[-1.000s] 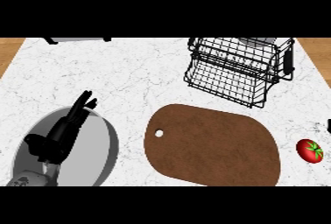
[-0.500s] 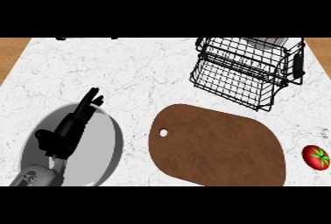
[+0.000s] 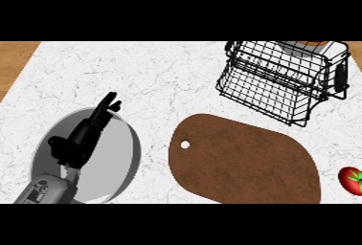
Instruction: Pick the sweet potato from the cutting board and place it in the tiered basket
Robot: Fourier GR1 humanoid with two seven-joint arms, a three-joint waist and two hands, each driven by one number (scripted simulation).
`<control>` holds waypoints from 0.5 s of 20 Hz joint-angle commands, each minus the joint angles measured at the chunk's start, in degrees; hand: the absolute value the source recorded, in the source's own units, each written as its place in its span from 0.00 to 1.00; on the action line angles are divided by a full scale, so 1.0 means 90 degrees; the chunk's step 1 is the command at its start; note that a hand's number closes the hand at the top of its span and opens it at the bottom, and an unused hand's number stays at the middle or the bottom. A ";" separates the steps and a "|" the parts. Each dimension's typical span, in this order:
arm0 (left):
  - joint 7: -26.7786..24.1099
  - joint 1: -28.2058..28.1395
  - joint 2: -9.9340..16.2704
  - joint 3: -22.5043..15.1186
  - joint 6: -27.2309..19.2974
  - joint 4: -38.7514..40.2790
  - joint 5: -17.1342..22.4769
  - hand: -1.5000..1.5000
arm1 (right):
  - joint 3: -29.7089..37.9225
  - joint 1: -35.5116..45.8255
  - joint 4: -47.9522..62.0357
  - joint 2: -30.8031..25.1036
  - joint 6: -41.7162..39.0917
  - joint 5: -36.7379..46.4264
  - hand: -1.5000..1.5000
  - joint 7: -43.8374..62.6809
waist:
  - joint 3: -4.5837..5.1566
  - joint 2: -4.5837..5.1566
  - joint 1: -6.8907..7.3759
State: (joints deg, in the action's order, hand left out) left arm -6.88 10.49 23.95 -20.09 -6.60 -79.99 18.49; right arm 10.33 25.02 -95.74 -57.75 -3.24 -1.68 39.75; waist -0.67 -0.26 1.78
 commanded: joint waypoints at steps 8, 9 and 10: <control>-0.0016 0.0361 -0.0433 -0.0015 0.0175 0.0551 -0.0019 0.50 | -0.1788 0.3146 0.2271 0.1230 -0.0105 0.0911 1.00 0.0697 | 0.0094 0.0140 0.0171; -0.0085 0.0410 -0.0539 0.0026 0.0138 0.0781 -0.0024 0.50 | -0.1685 0.3358 0.2657 0.1285 -0.0177 0.0917 1.00 0.0438 | 0.0090 0.0134 0.0100; 0.0123 0.0068 -0.0311 -0.0026 0.0153 0.0224 -0.0001 0.50 | -0.1687 0.3569 0.2947 0.1276 -0.0492 0.0844 1.00 0.0416 | 0.0084 0.0093 0.0121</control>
State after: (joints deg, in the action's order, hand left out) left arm -6.15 12.29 23.15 -19.97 -5.19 -78.74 18.45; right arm -2.38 49.51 -77.47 -49.08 -4.54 4.70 44.38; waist -0.63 0.23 3.23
